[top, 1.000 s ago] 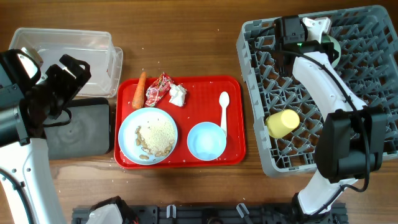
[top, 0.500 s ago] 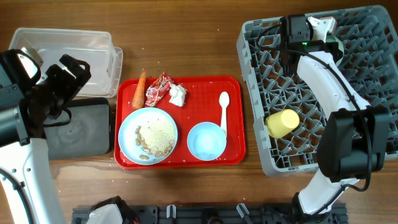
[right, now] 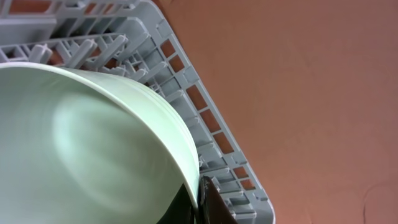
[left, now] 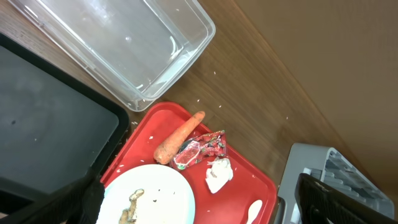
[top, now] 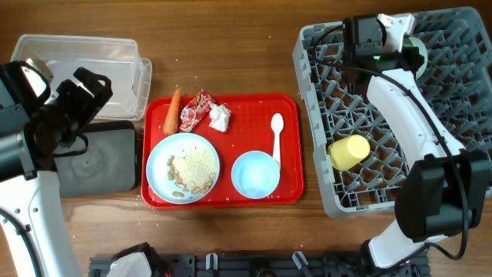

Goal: Sort waste into correct bins and load items into the dishwasher rack
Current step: 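Carry the mint bowl into the rack's back row and release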

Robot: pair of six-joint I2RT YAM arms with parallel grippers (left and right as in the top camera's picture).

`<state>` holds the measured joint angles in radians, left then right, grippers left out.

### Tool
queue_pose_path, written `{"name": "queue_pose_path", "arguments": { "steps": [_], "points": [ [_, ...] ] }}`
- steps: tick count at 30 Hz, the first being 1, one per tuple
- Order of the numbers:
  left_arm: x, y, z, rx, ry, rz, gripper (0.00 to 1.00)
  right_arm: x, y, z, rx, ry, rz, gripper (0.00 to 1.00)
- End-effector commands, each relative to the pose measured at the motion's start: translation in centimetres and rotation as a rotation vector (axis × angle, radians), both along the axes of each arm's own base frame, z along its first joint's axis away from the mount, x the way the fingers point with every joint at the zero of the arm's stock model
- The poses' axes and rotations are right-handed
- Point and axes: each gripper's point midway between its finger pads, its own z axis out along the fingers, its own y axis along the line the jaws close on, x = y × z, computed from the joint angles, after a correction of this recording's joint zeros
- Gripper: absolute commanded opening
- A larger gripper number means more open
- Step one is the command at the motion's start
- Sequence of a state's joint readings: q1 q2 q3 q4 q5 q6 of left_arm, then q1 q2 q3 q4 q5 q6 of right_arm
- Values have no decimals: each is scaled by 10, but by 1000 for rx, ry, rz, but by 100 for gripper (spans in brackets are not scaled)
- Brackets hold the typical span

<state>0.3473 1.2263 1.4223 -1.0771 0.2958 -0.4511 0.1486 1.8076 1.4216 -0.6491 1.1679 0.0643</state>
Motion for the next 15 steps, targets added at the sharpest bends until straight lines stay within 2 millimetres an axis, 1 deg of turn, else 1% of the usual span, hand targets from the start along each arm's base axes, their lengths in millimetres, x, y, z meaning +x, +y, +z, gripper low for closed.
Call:
{"name": "queue_pose_path", "arguments": {
  "steps": [1,3,7,8,10,11,12,15],
  "points": [
    [0,3,2,8,-6,12,100,4,-3,-30,-25,103,2,4],
    [0,3,2,8,-6,12,100,5,-3,-39,-28,131,2,4],
    [0,3,2,8,-6,12,100,3,2,-42,-30,153,11,4],
    [0,3,2,8,-6,12,100,1,8,-47,-9,168,25,4],
    [0,3,2,8,-6,12,100,-6,26,-61,61,200,58,4],
    [0,3,2,8,-6,12,100,-9,32,-63,67,203,61,4],
    [0,3,2,8,-6,12,100,-9,35,-62,59,205,67,5],
    [0,3,2,8,-6,12,100,-9,30,-50,6,180,49,4]
  ]
}}
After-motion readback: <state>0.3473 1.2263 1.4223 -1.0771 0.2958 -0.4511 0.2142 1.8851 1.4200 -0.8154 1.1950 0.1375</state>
